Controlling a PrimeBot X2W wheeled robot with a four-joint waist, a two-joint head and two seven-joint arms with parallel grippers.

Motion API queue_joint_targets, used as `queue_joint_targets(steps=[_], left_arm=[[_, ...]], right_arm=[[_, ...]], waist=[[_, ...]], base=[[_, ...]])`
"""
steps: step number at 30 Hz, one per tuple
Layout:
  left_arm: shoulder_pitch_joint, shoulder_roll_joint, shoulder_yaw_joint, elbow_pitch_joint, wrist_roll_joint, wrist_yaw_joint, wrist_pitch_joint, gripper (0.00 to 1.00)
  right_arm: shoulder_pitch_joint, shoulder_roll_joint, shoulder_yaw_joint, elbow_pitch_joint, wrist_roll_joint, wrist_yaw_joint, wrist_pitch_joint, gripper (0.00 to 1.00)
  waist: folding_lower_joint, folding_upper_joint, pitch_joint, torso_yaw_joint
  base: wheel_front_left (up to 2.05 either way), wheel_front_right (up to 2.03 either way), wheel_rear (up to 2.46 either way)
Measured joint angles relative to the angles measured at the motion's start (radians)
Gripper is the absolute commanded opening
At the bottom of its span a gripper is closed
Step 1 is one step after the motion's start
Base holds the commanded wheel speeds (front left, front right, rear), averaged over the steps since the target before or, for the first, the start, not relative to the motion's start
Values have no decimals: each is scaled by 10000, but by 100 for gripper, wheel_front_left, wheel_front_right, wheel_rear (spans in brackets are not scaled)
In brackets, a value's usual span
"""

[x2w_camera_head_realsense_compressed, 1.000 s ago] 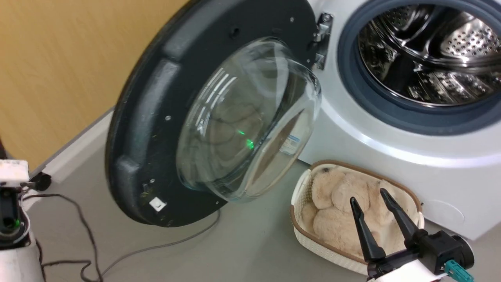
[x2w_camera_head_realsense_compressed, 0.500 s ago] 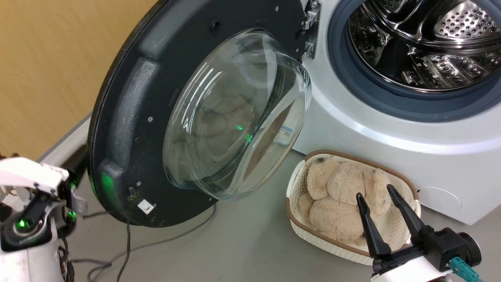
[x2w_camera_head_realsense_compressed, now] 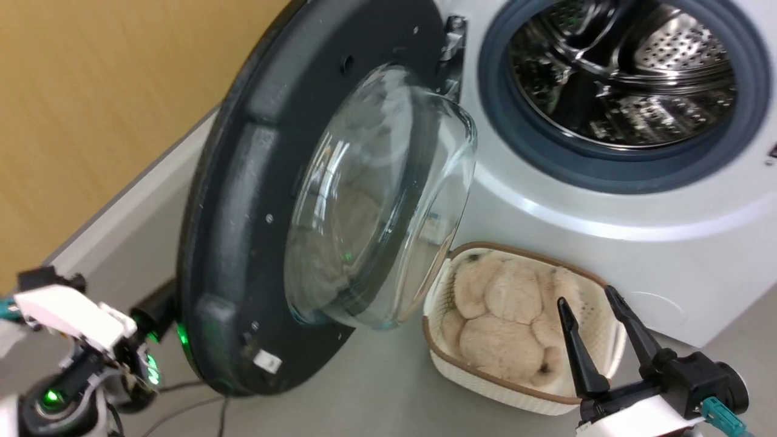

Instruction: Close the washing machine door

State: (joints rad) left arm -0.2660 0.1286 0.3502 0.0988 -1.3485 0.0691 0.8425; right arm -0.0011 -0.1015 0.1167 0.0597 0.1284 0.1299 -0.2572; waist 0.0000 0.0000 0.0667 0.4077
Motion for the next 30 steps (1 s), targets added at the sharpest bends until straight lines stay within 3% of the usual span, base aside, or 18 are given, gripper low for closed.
queue_joint_targets(steps=[7, 14, 21, 30], left_arm=[[1221, -606, -907, -1227, -529, 336, 370, 0], [1926, -709, -2203, -2096, -1312, 610, -58, 0], [2203, -754, -3858, -2297, -2278, 585, -1459, 0], [1800, -761, -5505, -1578, -3321, 35, -3975, 0]], right_arm=[[11, 138, -230, 19, 0, 0, 0, 100], [6, 150, -462, -27, -48, 0, 0, 100], [-8, 50, -418, -63, -56, 0, 0, 100], [-292, -10, -236, -257, -35, 0, 0, 100]], waist=[[0, 0, -273, -710], [0, 0, -290, -1556], [0, 0, -104, -2652], [0, 0, 336, -4402]], base=[[0, 0, 0], [0, 0, 0], [0, 0, 0], [0, 0, 0]])
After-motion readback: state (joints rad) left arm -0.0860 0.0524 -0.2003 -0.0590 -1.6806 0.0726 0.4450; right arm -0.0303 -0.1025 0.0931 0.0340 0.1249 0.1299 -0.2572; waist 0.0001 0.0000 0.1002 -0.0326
